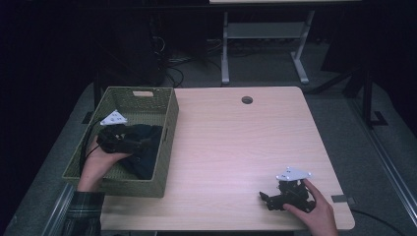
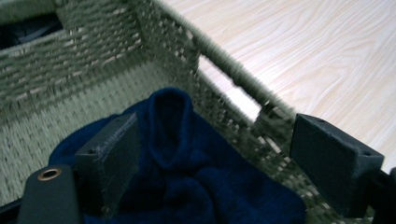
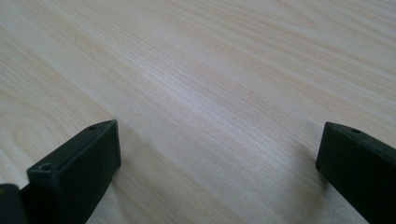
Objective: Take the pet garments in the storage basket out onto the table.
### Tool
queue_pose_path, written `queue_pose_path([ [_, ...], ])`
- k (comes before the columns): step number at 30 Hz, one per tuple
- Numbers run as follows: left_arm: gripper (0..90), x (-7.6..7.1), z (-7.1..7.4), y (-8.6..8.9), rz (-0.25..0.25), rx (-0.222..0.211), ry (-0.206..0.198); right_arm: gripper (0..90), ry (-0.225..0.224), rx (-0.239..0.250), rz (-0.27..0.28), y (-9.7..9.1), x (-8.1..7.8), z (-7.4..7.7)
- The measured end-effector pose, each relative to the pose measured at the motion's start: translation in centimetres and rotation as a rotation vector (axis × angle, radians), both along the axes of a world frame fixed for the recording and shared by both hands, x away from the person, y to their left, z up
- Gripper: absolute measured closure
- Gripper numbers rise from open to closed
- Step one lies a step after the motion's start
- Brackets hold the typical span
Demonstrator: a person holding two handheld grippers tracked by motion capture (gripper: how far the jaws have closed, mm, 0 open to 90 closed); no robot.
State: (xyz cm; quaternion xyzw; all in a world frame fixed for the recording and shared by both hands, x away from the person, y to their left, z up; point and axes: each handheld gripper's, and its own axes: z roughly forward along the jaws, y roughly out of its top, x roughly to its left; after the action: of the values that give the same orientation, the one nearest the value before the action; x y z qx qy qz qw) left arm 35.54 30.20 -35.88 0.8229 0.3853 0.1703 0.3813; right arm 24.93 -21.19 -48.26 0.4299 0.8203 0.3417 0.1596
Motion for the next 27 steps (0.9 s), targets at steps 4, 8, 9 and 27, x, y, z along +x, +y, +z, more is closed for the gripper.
queue_pose_path([
  [4,15.7,0.3,-0.7,0.2,0.01,-0.002,0.02,0.0,0.0,0.0,0.001,0.0,0.0,0.0],
  [8,15.7,0.6,-1.6,0.3,0.015,-0.001,0.046,0.0,0.0,-0.001,0.001,0.0,0.0,0.0],
  [9,15.7,0.7,-1.7,0.3,0.018,-0.001,0.05,0.0,0.0,0.0,0.001,0.0,0.0,0.0],
  [27,15.6,1.5,-4.2,-0.1,0.008,0.048,0.124,0.0,-0.001,0.0,0.002,0.0,0.0,0.0],
])
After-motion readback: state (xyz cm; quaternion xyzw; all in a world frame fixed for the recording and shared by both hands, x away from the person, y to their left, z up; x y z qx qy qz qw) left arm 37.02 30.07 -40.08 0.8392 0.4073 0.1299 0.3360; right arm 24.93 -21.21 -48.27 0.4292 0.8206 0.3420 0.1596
